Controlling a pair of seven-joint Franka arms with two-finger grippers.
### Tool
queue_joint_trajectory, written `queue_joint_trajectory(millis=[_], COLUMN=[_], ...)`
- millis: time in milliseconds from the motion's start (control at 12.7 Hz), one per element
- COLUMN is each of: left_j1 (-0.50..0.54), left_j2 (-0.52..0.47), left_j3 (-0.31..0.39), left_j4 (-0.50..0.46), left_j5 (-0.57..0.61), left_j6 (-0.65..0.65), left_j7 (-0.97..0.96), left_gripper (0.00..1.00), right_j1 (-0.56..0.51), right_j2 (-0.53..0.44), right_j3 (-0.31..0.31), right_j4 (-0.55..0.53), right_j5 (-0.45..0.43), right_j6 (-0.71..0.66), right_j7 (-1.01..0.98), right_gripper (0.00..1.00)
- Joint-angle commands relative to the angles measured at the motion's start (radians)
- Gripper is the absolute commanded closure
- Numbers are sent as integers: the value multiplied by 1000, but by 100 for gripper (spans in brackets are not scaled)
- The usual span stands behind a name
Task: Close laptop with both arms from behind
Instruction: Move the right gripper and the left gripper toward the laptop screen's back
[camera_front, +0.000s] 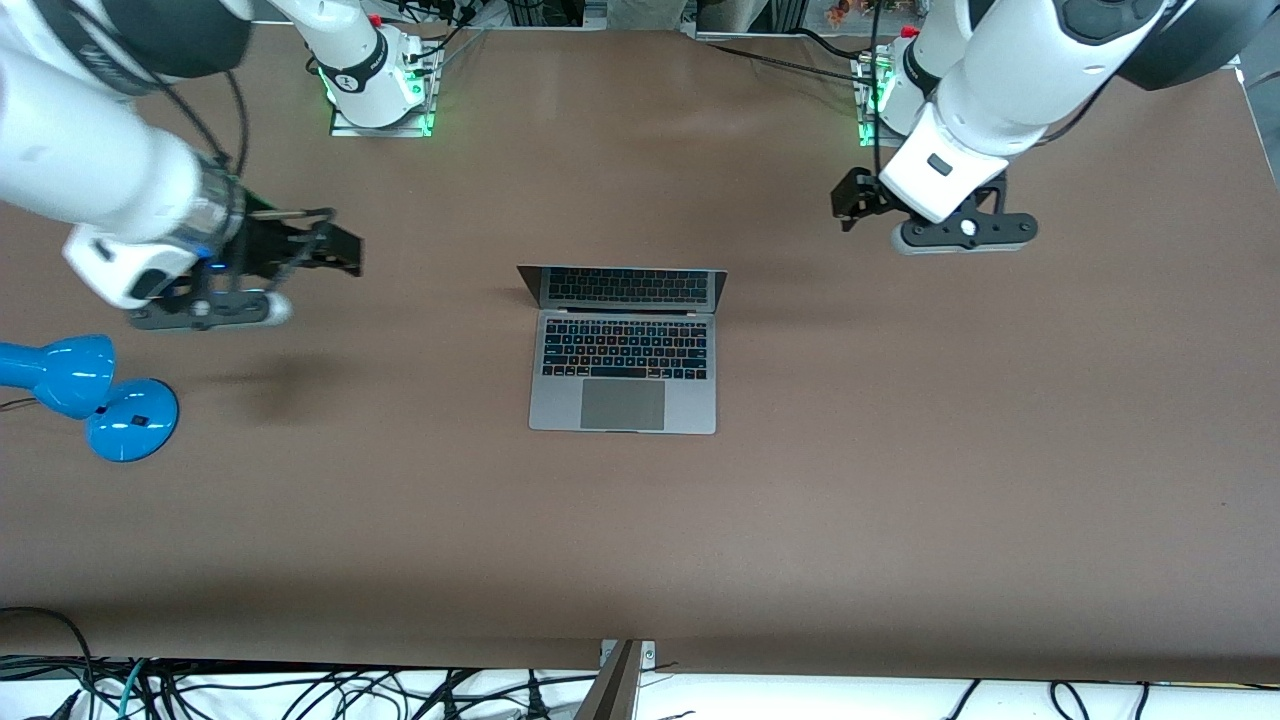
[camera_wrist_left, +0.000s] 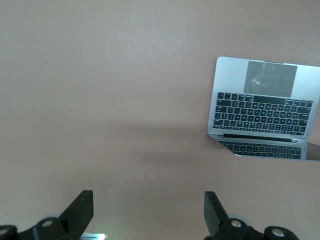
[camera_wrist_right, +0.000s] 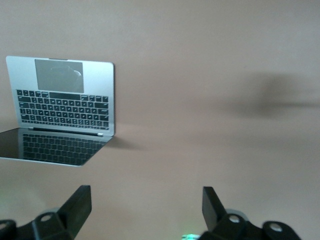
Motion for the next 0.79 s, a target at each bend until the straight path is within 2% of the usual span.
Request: queue_joint_trajectory(millis=[0, 157, 236, 393, 471, 707], left_j1=[4, 4, 4, 2, 2, 2], left_j2=[-66, -65, -66, -64, -60, -48], left_j3=[-52, -95, -124, -150, -159, -187], left_j4=[-106, -133, -159, -195, -201, -201], left_j5=[-28, -31, -30, -34, -45, -77], left_j6=[59, 93, 124, 180, 205, 227], left_j7=[-67, -142, -172, -201, -209, -232], left_gripper=[9, 13, 22, 43, 58, 100], right_j1=[-1, 30, 56, 111, 138, 188], right_j2=[18, 35, 44, 64, 73, 113], right_j3=[51, 51, 51, 51, 51, 51], right_j4=[-16, -25, -31, -45, -47, -47], right_j5=[43, 91, 103, 105, 105, 105], right_j6=[5, 13, 25, 66, 83, 93], right_j7=[111, 163, 195, 251, 267, 271], right_gripper=[21, 43, 50, 66, 75, 91])
